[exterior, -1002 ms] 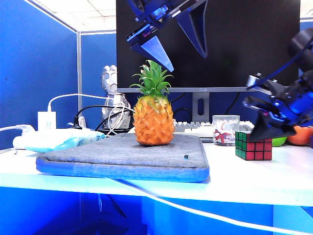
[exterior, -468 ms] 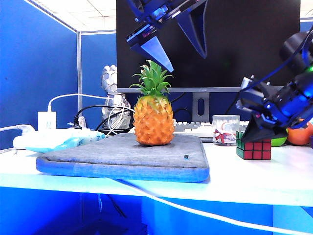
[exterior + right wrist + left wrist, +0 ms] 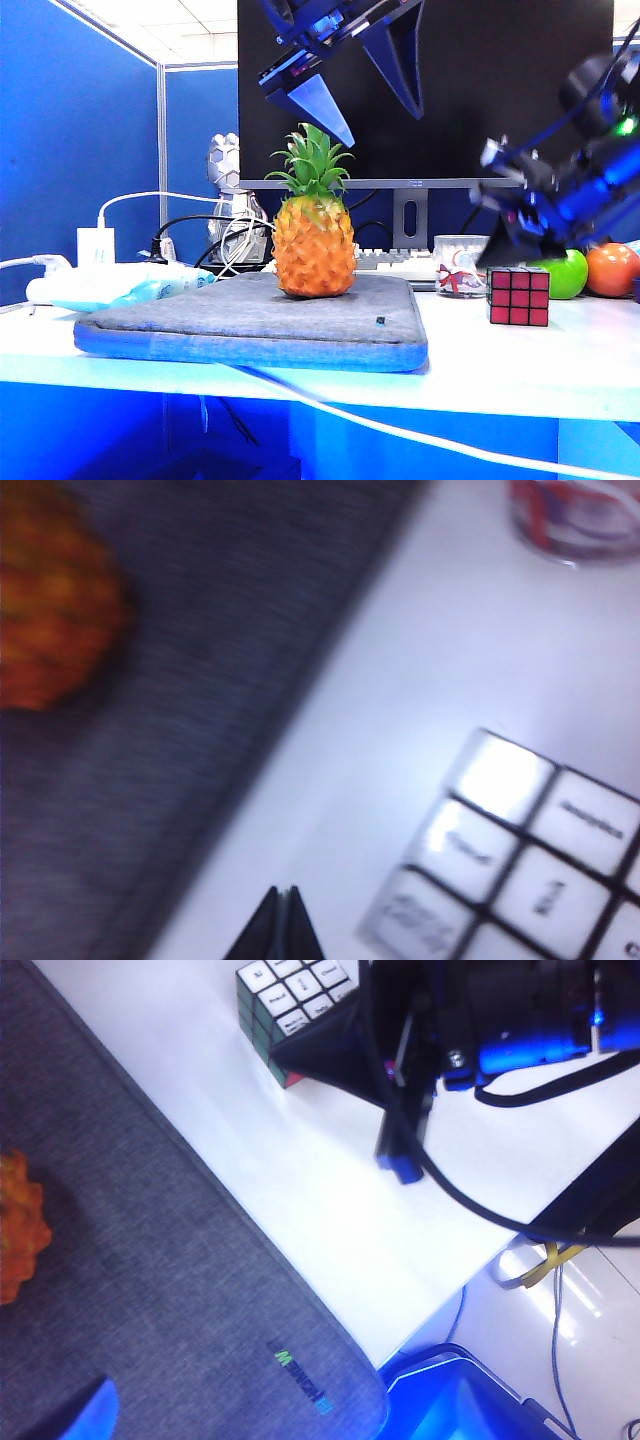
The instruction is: Rotate the Rubik's Cube so that its red face is facing towards you.
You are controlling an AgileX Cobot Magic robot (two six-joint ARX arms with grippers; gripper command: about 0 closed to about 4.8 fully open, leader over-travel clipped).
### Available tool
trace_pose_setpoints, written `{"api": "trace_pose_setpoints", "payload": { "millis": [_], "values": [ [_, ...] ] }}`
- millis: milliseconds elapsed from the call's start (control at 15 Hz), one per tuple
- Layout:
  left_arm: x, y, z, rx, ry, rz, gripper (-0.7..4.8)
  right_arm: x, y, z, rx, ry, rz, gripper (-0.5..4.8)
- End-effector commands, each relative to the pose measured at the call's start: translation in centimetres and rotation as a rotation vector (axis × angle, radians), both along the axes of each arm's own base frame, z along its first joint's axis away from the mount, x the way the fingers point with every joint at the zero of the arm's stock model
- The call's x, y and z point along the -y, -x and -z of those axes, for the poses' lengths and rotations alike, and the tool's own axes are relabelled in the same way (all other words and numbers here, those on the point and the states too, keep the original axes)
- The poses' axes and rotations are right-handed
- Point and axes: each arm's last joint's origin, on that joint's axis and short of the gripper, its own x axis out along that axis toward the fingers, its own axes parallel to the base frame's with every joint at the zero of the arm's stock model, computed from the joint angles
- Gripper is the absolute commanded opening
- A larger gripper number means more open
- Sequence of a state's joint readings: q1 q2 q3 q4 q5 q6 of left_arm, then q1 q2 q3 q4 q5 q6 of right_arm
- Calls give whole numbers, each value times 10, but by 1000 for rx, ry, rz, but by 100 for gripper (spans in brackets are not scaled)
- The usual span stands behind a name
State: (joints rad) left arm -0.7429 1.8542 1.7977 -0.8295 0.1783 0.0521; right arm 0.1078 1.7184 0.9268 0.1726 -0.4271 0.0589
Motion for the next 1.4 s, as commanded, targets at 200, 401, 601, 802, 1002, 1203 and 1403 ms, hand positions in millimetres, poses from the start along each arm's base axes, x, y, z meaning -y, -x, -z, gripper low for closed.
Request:
{"api": "trace_pose_setpoints", "payload": {
  "millis": [200,401,601,802,1002,1203,1403],
  "values": [
    [-30,13,-53,187,79,-37,479,8,56,-111,304,95,74,-2],
    [-44,31,-76,189,147,19,479,17,117,-136,341,135,146,-2],
    [-50,42,-85,195,162,42,479,26,176,-133,362,119,226,-2],
    [-70,64,-105,231,137,-4,479,28,227,-116,364,57,248,-2],
    [-108,107,-147,393,187,-124,479,34,260,-98,346,51,272,-2],
    [-112,141,-143,429,151,-151,479,36,275,-86,362,15,286,-2],
    [-87,186,-81,509,-24,-208,479,36,279,-87,380,-81,296,-2]
  ]
}}
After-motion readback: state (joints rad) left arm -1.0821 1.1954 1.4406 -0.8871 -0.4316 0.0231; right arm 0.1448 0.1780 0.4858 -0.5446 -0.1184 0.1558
